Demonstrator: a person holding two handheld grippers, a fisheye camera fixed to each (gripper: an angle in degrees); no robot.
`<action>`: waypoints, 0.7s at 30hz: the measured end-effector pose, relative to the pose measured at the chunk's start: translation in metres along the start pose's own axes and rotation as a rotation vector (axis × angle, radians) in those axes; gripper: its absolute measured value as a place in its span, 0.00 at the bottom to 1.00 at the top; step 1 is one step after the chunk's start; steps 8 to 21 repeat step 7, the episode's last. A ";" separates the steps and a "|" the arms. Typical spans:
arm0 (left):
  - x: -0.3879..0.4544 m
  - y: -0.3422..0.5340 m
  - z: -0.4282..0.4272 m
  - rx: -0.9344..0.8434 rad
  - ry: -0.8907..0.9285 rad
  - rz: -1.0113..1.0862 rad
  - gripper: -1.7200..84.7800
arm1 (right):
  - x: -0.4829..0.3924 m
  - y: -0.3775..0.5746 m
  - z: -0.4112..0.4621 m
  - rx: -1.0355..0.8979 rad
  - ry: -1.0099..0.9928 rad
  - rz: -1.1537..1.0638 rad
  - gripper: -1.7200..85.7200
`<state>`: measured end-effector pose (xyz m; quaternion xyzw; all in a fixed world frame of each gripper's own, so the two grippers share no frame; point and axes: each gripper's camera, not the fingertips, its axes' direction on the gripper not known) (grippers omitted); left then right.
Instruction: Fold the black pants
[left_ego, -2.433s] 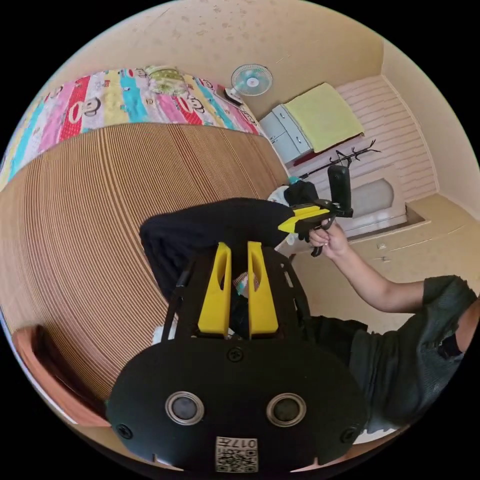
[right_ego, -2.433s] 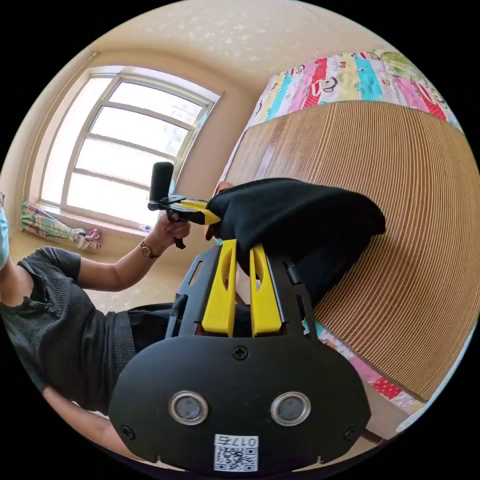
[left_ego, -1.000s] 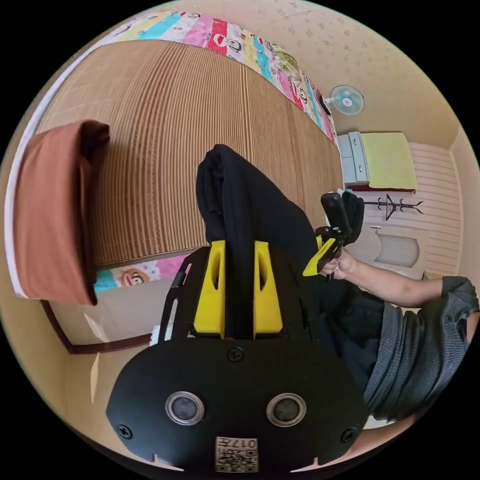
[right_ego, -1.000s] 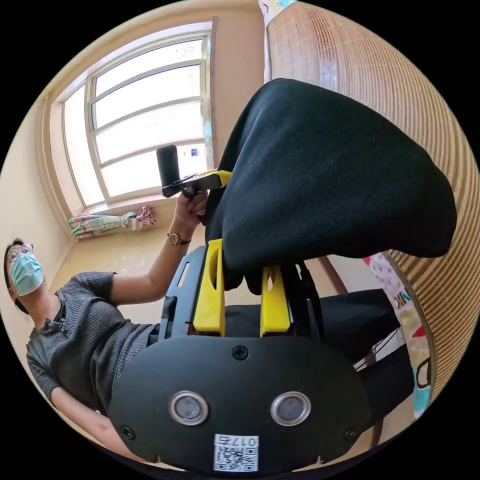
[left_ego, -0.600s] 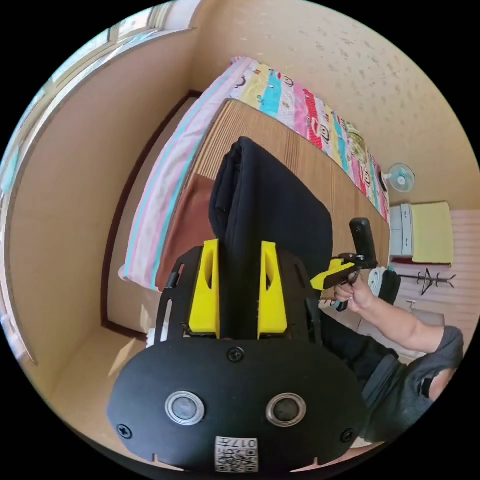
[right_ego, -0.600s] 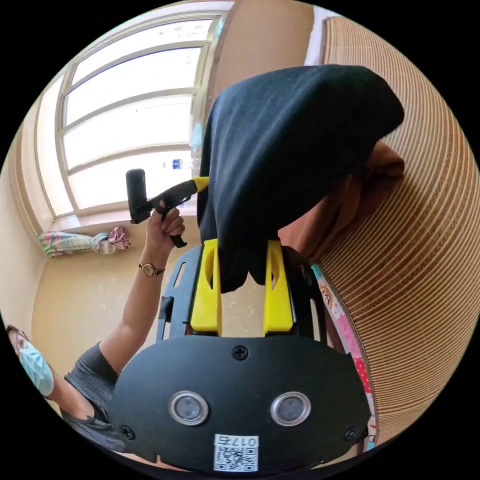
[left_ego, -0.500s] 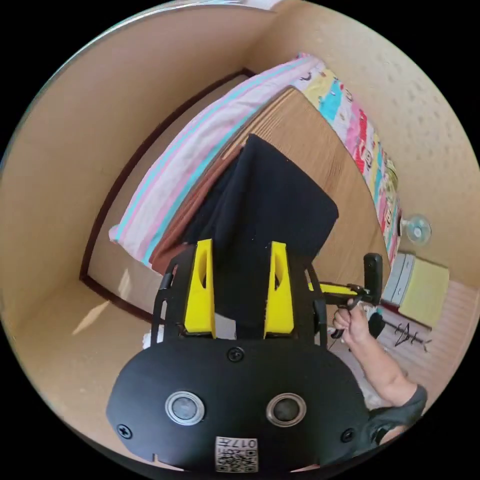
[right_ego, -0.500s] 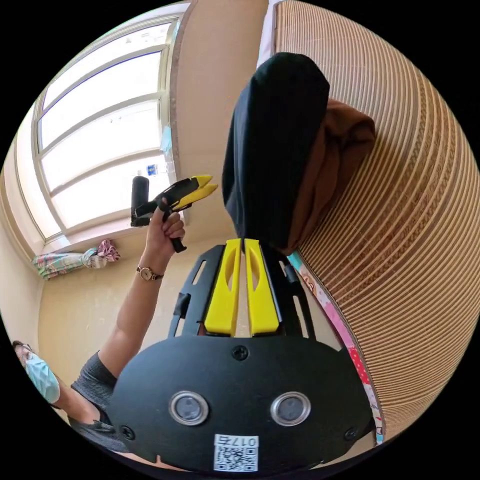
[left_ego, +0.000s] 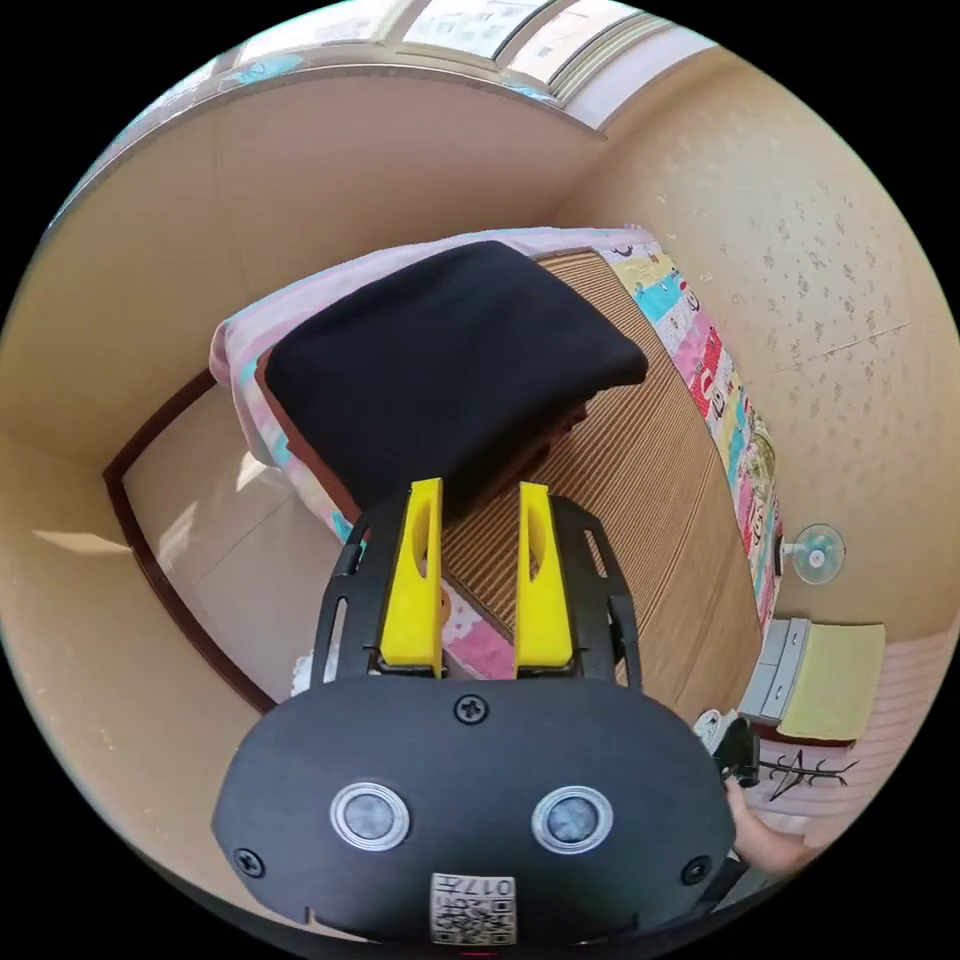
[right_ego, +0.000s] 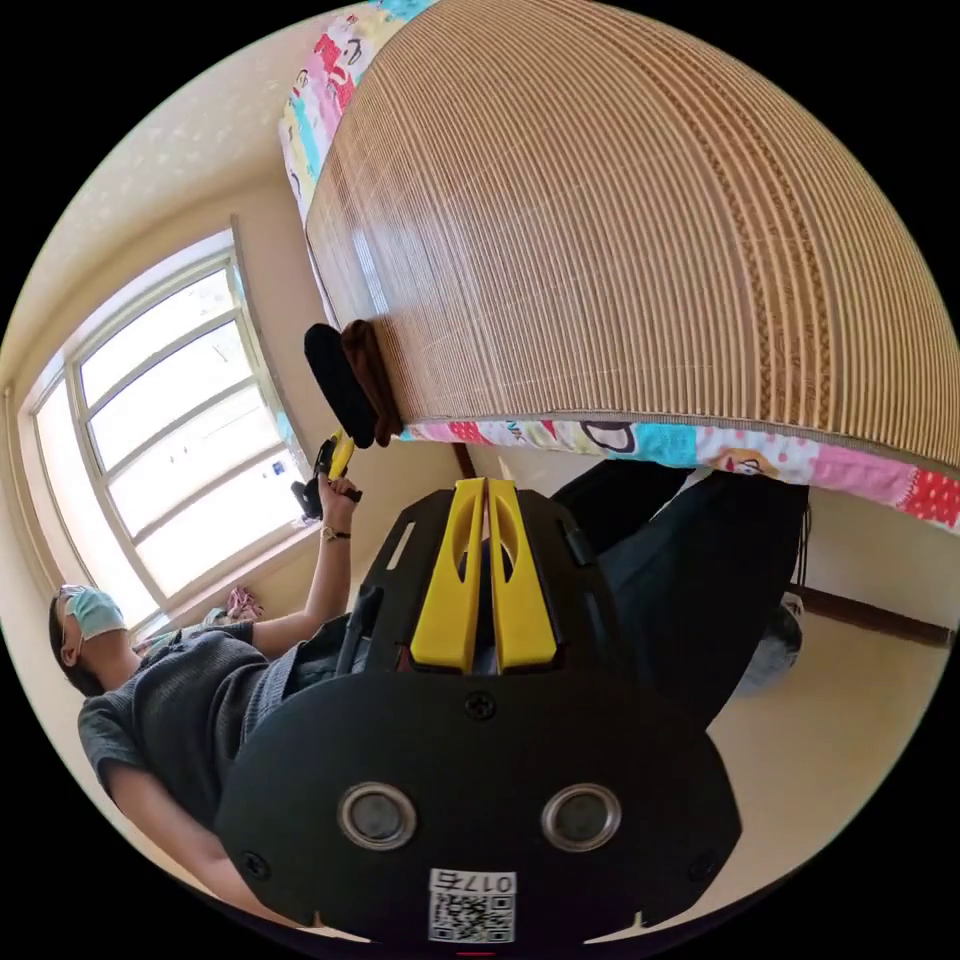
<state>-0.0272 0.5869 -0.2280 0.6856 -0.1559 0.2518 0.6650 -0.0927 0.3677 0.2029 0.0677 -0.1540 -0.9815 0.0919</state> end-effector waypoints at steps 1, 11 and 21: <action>-0.002 0.014 0.004 -0.020 0.058 -0.047 0.14 | 0.000 0.027 -0.021 0.086 -0.027 0.003 0.02; 0.086 0.089 0.057 -0.227 0.288 0.286 0.02 | -0.021 0.136 -0.082 0.388 0.045 0.007 0.02; 0.086 0.089 0.057 -0.227 0.288 0.286 0.02 | -0.021 0.136 -0.082 0.388 0.045 0.007 0.02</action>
